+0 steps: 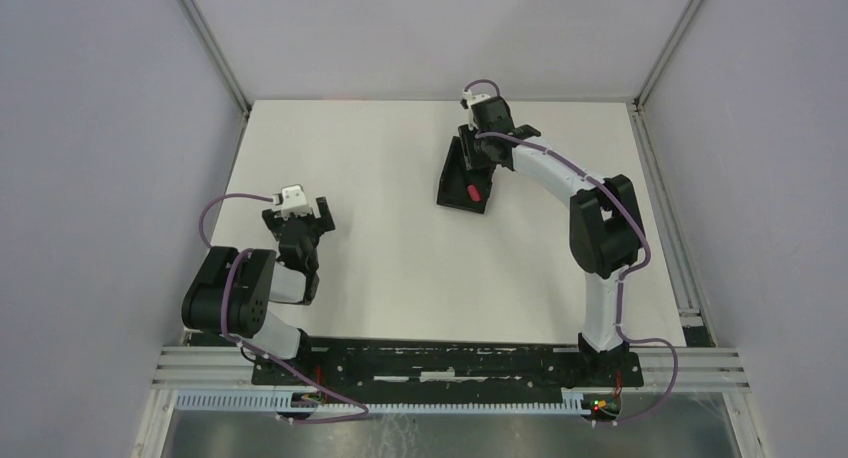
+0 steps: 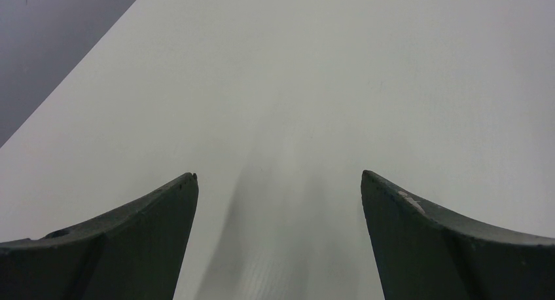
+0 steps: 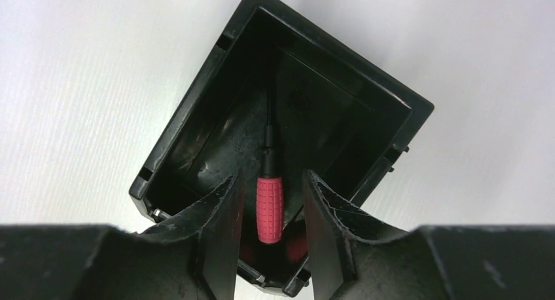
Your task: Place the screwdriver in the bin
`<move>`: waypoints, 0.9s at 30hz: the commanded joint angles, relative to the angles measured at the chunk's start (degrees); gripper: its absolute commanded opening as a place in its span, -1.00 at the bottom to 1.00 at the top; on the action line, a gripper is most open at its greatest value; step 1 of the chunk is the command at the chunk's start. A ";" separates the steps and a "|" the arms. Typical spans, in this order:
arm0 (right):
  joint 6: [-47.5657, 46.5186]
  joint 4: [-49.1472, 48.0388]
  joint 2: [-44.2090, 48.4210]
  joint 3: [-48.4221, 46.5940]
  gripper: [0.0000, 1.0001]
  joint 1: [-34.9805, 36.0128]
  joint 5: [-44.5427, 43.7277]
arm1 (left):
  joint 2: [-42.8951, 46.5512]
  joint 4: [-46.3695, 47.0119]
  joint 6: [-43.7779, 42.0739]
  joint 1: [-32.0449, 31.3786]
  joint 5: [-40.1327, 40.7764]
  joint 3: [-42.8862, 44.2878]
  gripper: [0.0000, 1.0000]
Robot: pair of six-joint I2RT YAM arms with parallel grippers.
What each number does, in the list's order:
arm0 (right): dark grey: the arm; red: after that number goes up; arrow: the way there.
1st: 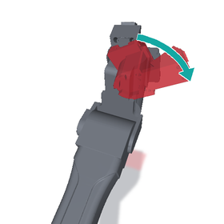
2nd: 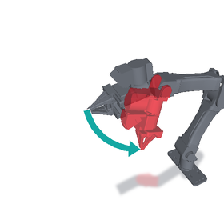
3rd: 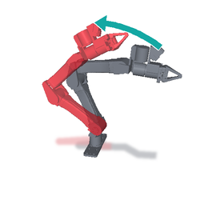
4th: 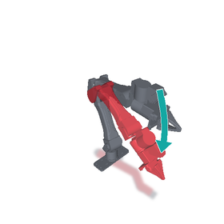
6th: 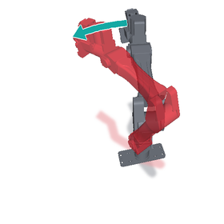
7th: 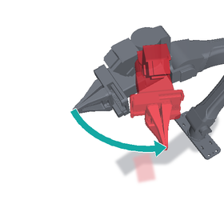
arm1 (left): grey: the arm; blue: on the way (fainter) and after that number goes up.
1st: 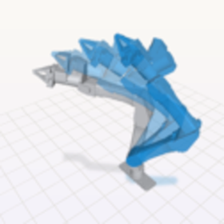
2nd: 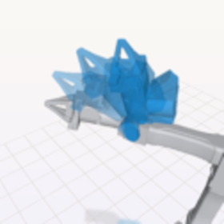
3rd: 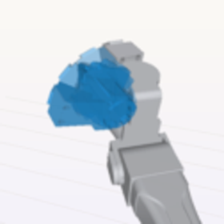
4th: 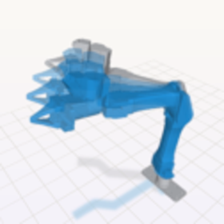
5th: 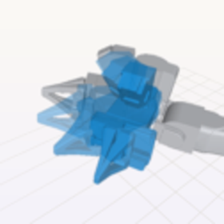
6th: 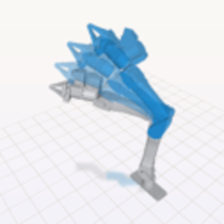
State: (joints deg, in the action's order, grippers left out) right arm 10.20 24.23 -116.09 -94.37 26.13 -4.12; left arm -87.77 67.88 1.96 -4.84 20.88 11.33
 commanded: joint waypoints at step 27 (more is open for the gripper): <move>-8.60 -37.26 59.33 66.31 0.96 -14.97 -20.44 | -0.37 3.35 2.26 0.18 0.39 0.80 1.00</move>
State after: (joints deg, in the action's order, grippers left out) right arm 3.20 -3.53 -60.84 -36.03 12.43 -18.63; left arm -87.77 67.88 1.96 -4.84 20.88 11.33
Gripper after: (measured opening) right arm 0.979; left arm 0.996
